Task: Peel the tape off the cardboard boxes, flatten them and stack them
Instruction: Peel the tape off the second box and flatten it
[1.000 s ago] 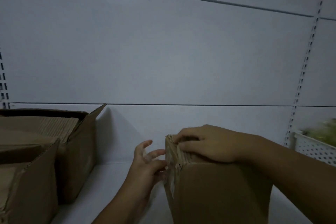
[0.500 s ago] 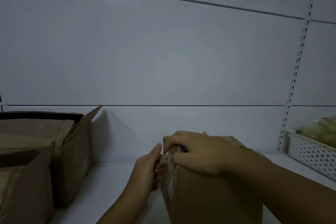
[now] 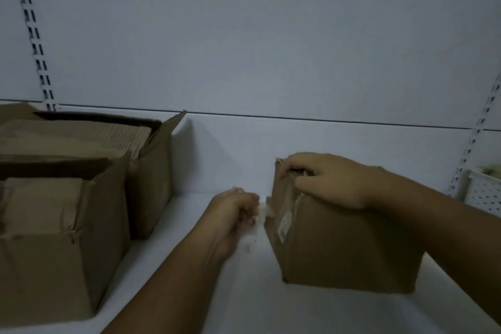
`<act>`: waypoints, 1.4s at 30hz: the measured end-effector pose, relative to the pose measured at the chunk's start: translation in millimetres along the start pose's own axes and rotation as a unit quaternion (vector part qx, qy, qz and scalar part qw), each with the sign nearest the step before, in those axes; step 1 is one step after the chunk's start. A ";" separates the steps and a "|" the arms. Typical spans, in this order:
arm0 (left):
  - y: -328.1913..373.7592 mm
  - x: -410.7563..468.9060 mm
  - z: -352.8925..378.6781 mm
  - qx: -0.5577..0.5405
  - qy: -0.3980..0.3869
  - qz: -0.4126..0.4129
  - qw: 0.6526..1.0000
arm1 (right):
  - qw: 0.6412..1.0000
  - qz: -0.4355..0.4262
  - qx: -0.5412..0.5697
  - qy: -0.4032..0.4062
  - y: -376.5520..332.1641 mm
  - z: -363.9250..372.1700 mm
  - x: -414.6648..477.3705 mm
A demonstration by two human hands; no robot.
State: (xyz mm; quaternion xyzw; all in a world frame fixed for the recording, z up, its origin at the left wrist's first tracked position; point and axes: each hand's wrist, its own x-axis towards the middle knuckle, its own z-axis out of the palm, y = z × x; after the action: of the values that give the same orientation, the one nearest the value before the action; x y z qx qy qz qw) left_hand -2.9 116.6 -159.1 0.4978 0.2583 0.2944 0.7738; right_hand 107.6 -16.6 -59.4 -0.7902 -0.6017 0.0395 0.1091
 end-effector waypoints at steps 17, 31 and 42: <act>36.6 -35.7 8.0 -0.189 -0.190 0.122 0.956 | 0.968 -0.171 -0.004 0.182 -43.8 7.7 -10.1; 93.2 -50.5 95.8 -0.030 -0.189 0.175 0.966 | 0.910 -0.080 0.188 0.361 50.6 -61.6 -49.8; 84.9 -23.4 288.7 0.379 -0.243 0.235 0.861 | 0.907 0.059 0.122 0.398 244.2 -130.3 -169.3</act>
State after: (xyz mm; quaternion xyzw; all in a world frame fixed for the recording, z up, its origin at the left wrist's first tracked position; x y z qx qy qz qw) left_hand 164.1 -50.5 28.8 0.8545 0.0290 0.2166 0.4713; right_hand 316.8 -256.9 2.1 -0.7548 -0.4508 -0.1990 0.4329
